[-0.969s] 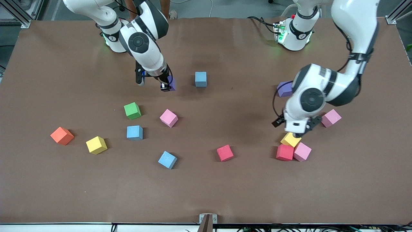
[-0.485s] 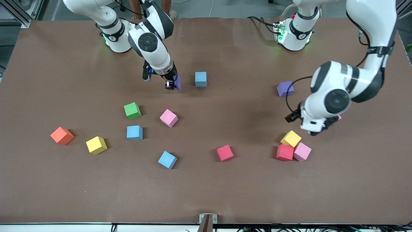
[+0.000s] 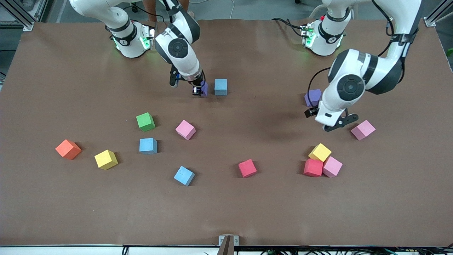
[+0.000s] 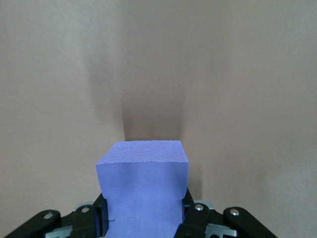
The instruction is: Arrange 11 blocks into digit 3
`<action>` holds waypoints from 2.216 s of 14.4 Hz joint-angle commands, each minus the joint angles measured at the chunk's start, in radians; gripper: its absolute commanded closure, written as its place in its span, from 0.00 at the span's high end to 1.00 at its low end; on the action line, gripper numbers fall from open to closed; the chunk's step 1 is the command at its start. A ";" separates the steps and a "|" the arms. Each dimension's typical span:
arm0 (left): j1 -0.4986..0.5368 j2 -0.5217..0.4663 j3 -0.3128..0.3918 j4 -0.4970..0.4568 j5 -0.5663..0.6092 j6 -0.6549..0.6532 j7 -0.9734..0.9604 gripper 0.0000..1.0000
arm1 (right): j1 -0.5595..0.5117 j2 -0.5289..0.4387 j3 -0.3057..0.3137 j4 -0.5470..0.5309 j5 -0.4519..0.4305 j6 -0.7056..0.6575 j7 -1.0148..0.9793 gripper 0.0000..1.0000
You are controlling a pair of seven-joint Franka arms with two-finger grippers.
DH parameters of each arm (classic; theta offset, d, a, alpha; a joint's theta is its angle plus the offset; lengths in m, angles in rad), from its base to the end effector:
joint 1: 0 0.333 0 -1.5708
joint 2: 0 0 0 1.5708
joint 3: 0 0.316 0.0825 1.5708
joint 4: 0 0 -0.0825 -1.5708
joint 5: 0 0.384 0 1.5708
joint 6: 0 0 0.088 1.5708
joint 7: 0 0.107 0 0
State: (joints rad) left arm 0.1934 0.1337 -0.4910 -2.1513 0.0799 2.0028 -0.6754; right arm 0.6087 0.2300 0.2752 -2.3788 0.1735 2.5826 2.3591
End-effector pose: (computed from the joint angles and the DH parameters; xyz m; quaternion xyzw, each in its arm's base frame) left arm 0.5019 -0.1473 0.3268 -0.9778 -0.1628 0.1156 0.0638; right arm 0.3198 0.3899 0.2278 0.6839 -0.7255 -0.0755 0.0148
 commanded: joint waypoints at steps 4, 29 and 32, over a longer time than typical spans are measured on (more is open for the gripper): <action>0.046 -0.115 -0.023 -0.251 -0.094 0.197 0.128 1.00 | 0.034 0.049 -0.001 -0.003 0.009 0.059 0.058 0.00; 0.049 0.009 -0.034 -0.389 0.043 0.275 0.169 1.00 | 0.088 0.112 -0.033 0.055 0.008 0.079 0.106 0.00; 0.054 0.015 -0.034 -0.415 0.043 0.321 0.169 1.00 | 0.089 0.114 -0.033 0.058 0.008 0.082 0.106 0.03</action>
State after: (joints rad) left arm 0.2363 0.1692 -0.5191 -2.5305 0.1061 2.2862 -0.5177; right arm 0.6758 0.3130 0.2565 -2.3377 0.1737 2.6366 2.4476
